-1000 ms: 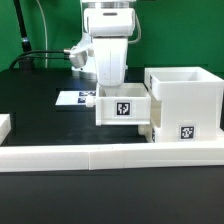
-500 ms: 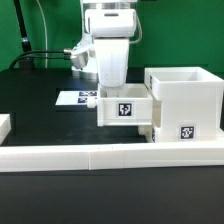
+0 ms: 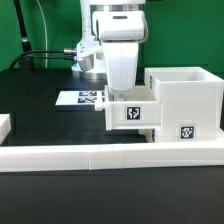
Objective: Assemble drawer
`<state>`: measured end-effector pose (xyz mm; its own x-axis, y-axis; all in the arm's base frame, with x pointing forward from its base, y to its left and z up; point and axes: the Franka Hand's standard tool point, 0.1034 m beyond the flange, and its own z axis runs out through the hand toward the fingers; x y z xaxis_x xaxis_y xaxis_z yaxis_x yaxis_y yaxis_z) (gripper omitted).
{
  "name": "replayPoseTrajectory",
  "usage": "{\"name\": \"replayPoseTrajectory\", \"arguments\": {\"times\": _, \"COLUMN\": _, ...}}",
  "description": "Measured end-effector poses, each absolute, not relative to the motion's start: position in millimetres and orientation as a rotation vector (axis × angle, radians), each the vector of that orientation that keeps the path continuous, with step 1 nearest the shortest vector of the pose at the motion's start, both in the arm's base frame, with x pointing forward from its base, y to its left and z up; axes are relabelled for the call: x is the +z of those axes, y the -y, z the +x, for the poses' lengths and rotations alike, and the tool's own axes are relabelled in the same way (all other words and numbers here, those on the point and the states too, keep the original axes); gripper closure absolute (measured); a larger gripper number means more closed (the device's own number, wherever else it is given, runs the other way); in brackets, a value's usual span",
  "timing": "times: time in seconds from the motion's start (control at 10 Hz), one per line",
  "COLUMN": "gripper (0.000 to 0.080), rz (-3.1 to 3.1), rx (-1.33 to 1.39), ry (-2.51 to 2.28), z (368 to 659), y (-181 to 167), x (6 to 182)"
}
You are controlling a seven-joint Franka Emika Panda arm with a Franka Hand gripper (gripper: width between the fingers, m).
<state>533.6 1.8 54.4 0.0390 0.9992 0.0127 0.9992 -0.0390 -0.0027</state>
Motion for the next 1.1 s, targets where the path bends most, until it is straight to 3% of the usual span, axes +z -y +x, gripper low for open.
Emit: {"name": "replayPoseTrajectory", "arguments": {"times": 1.1, "gripper": 0.0757, "rz": -2.23, "rx": 0.004, "ry": 2.204, "z": 535.8, "y": 1.6, "x": 54.5}}
